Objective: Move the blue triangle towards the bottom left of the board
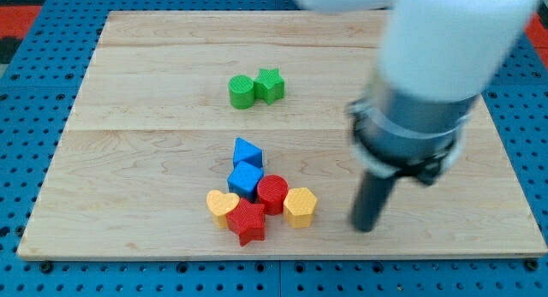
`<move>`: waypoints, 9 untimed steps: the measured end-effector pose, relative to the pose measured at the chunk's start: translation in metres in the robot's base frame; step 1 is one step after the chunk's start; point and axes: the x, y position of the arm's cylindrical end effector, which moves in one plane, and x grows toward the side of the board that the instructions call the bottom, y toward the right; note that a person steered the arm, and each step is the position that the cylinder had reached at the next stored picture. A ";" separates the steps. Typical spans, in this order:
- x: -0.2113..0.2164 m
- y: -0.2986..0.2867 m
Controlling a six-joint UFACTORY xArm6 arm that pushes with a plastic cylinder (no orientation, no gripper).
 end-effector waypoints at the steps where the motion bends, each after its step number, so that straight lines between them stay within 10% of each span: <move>1: 0.018 -0.039; 4: -0.027 -0.113; 9: -0.071 -0.076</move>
